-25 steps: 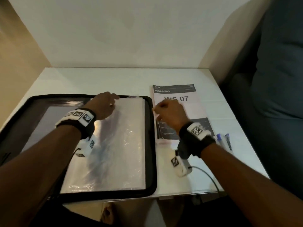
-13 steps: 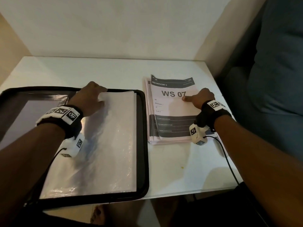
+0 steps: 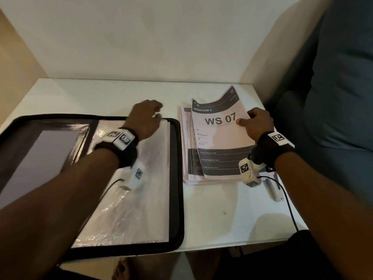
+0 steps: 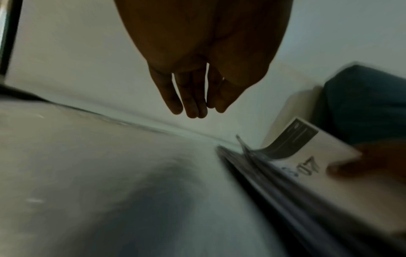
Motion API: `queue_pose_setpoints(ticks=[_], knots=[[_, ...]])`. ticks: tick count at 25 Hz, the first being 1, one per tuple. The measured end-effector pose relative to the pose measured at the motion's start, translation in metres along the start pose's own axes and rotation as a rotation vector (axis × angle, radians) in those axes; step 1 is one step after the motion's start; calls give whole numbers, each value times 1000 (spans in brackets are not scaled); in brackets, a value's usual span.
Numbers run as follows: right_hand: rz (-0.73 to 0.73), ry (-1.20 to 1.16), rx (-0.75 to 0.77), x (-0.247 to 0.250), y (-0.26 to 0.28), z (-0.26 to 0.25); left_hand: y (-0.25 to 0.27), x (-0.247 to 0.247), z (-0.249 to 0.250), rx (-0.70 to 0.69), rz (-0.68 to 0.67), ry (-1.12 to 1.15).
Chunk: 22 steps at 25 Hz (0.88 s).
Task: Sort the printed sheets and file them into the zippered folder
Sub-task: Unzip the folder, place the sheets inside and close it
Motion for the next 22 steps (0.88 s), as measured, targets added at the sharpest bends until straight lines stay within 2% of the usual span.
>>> queue_pose_setpoints(ticks=[4,7,9,13,18,22], knots=[[26,-172,2,-3,0,9,-41,-41,45,273,-166,591],[-5,-308,-10,-7,-2,20,-57,-74,48,387,-165,672],[-13,-386,-29,-8,-4,26,-54,-86,57,362,-199,657],[-42,-476,-19,-7,0,30,-40,-95,76,278,-245,771],[-102,-589,-27,7,10,12,-13,-70,96,297,-144,1091],[-303,-817,35,22,32,-21,5,-28,111,186,-21,1176]])
Point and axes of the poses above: each hand's wrist, its own y-axis away from the middle knuckle, its own x-axis out of the back of the hand, z = x × y, the point moved 4 cm from there along -y, towards the middle knuckle, and after that the axes turned 10 degrees about -y, right-handed, at the moved point
